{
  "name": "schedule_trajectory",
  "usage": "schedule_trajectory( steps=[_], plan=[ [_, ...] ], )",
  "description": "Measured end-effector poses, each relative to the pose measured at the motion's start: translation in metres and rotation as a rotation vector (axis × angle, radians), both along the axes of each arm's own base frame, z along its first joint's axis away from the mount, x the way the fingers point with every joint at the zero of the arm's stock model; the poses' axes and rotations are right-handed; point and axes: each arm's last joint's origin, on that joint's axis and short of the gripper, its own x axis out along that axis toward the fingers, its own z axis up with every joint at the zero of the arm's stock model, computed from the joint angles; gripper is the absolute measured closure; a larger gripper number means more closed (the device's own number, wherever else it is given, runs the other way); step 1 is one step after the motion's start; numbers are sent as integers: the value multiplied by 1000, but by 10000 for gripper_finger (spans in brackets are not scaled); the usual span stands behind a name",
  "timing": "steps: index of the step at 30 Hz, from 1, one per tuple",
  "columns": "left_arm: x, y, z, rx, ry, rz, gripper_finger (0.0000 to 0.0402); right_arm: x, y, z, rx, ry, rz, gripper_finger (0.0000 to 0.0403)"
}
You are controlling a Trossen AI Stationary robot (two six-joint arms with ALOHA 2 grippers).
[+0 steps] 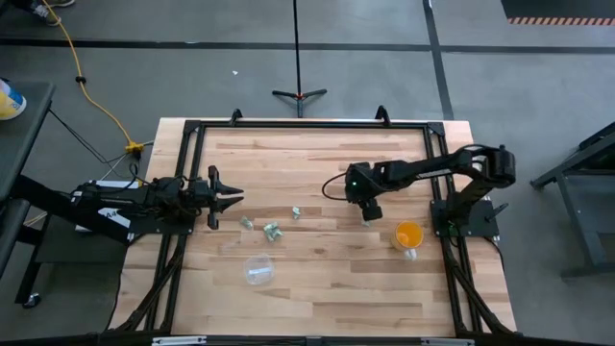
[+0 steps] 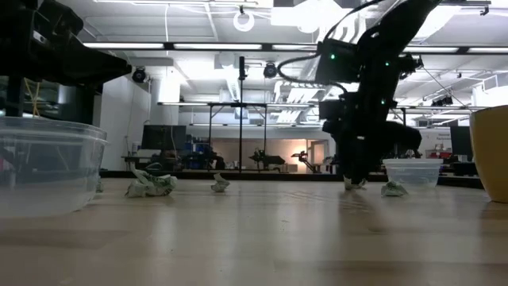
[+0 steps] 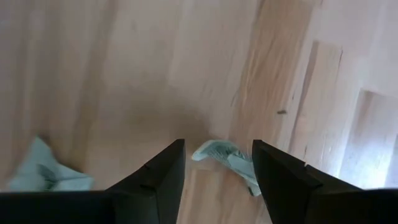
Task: Pick and place Stevia / Truvia into bins
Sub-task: Put the stevia packet into the circular container
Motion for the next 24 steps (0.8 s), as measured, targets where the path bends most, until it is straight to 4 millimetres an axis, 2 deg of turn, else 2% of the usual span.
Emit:
schedule_trajectory(
  steps=[7, 10, 15, 21, 24],
  plan=[
    [0, 0, 0, 0, 0, 0, 279, 1, -1, -9, -32, 41, -7, 228],
    [0, 0, 0, 0, -1, 0, 279, 1, -1, -9, -33, 42, -6, 242],
    [0, 0, 0, 0, -1, 0, 279, 1, -1, -9, -32, 44, 4, 294],
    [0, 0, 0, 0, 0, 0, 279, 7, -2, 0, -34, 45, -13, 382],
    [0, 0, 0, 0, 0, 0, 279, 11, -4, 12, -54, 83, -30, 394]
  ],
)
